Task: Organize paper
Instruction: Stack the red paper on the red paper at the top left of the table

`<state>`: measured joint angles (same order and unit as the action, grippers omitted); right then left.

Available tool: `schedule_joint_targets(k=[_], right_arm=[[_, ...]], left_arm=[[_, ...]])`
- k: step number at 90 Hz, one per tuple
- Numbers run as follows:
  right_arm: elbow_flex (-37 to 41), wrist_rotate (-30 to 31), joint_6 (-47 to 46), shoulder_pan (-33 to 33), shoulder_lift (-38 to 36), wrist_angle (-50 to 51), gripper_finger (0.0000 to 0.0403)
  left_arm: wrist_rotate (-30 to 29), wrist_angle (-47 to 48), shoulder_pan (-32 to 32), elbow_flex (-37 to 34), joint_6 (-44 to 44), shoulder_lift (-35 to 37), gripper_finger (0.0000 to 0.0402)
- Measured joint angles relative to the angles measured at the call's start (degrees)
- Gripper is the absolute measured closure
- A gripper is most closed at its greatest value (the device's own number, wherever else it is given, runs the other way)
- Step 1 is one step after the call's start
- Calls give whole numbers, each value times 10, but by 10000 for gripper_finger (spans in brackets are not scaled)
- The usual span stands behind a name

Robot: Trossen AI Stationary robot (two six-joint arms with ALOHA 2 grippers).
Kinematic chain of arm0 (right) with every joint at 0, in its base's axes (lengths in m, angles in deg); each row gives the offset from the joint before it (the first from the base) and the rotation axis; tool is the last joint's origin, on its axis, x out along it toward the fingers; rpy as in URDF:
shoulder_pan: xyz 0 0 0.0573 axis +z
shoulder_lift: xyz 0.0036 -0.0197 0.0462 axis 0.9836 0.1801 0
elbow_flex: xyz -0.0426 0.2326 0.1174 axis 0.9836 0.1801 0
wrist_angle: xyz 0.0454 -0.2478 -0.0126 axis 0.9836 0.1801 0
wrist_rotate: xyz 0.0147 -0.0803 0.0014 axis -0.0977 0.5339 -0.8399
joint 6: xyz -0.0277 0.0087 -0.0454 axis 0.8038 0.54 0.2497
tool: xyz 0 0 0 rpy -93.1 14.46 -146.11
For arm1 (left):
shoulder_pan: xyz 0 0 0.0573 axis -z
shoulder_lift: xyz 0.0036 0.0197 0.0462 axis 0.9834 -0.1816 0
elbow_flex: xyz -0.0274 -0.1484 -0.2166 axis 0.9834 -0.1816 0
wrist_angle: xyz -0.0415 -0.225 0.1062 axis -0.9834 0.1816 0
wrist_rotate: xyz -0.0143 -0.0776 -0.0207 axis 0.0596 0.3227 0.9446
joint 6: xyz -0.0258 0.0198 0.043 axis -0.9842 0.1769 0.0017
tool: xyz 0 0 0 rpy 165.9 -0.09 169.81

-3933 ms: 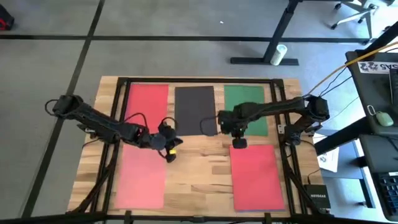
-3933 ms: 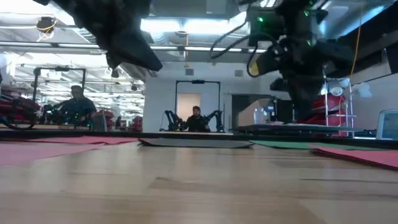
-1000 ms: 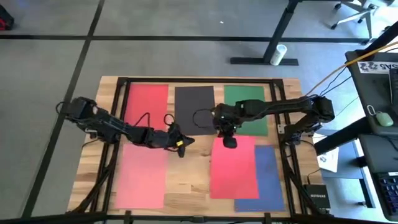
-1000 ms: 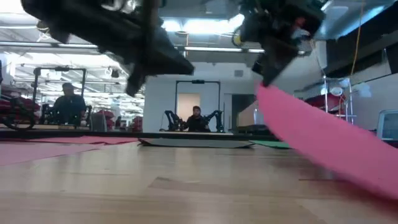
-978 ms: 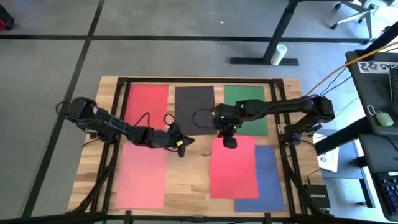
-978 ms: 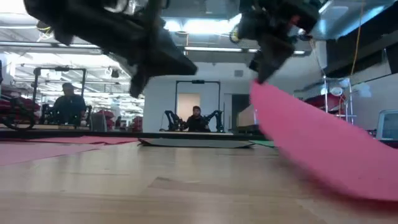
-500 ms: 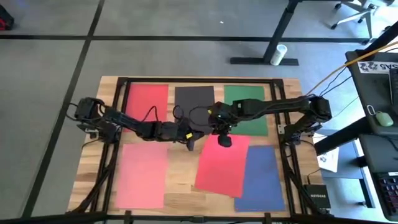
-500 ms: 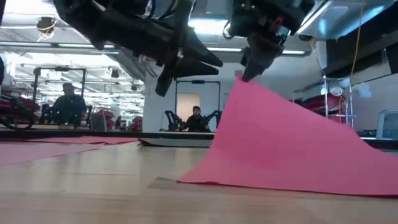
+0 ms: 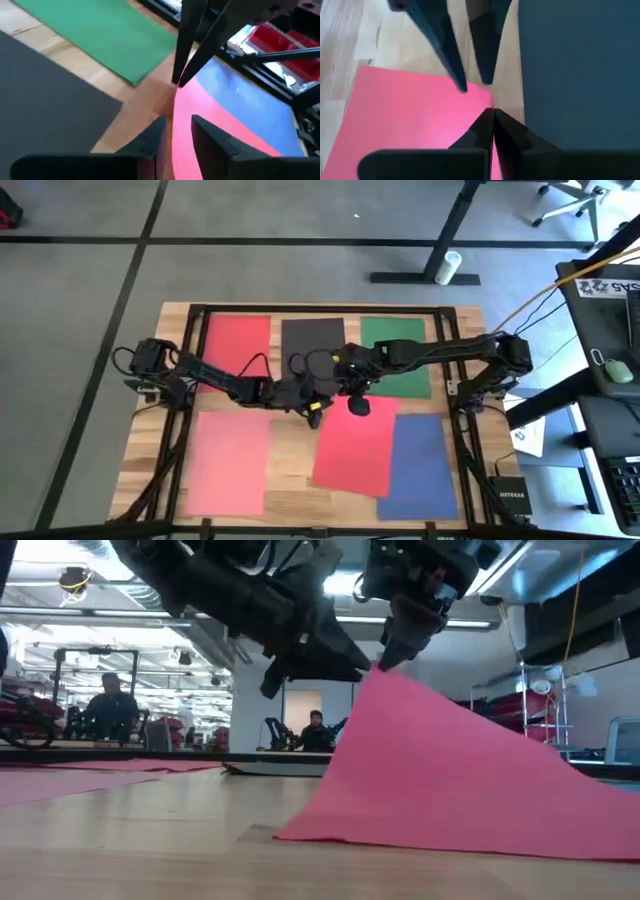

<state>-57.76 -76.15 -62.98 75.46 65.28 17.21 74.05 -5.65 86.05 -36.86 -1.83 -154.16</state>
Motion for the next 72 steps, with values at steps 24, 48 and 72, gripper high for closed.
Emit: schedule_joint_targets(k=[24, 48, 72], right_arm=[[0, -5, 0, 0, 0, -7, 403], [0, -5, 0, 0, 0, -21, 403], [0, -6, 0, 0, 0, -24, 403]], left_arm=[[0, -9, -1, 0, 13, -3, 329], [22, -13, -3, 0, 55, -3, 372], [22, -10, -10, 0, 70, -20, 401]])
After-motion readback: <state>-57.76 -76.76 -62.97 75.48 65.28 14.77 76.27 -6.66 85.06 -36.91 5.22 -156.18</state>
